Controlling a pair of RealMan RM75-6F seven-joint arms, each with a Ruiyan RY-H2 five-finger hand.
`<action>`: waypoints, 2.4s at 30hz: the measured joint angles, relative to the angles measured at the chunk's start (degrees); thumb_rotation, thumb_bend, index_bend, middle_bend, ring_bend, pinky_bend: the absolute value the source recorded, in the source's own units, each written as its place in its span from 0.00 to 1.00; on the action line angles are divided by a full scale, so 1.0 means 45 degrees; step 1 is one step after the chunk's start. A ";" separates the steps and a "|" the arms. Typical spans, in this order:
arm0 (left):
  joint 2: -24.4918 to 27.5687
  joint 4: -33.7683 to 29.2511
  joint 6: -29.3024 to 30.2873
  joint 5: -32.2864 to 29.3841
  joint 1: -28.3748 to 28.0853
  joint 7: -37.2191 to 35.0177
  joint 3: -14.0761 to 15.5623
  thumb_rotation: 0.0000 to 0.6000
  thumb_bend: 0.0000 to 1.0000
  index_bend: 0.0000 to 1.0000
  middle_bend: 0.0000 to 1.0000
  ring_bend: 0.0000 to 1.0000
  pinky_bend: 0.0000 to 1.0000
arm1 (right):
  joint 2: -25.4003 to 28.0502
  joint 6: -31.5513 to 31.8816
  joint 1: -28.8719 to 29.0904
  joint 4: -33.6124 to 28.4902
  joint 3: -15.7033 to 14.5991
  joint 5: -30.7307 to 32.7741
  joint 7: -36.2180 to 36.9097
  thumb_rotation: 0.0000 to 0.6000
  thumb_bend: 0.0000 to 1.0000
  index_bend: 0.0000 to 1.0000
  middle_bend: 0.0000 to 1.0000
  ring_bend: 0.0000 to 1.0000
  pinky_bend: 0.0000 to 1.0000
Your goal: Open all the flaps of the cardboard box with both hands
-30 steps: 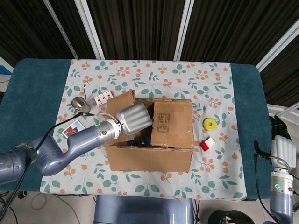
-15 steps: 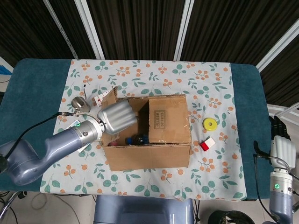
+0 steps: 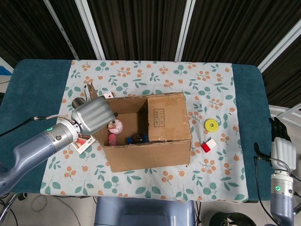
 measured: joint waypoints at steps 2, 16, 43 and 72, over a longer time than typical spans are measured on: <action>0.0160 -0.0097 0.0067 0.0125 0.0280 -0.0088 0.0004 1.00 0.98 0.38 0.67 0.47 0.48 | -0.0003 -0.0005 -0.0013 -0.0012 0.0021 0.0006 0.0001 1.00 0.41 0.00 0.00 0.00 0.23; 0.1250 -0.0626 0.0296 0.0691 0.2705 -0.0375 0.0686 1.00 0.94 0.37 0.65 0.47 0.49 | -0.0024 -0.0110 -0.0074 0.0026 0.0133 0.0094 -0.0073 1.00 0.42 0.00 0.00 0.00 0.23; -0.6610 0.4552 1.3960 0.2845 1.2948 -0.3839 0.0901 1.00 0.26 0.00 0.00 0.00 0.01 | 0.1992 -0.1896 0.1829 -0.1896 0.0495 -0.2027 -0.1790 1.00 0.46 0.00 0.00 0.00 0.23; -0.8390 0.7527 1.3651 0.3521 1.4635 -0.7155 -0.0456 1.00 0.26 0.00 0.00 0.00 0.01 | -0.0294 -1.0788 1.1728 -0.0320 0.1885 -0.2113 -0.5157 1.00 1.00 0.43 0.33 0.25 0.28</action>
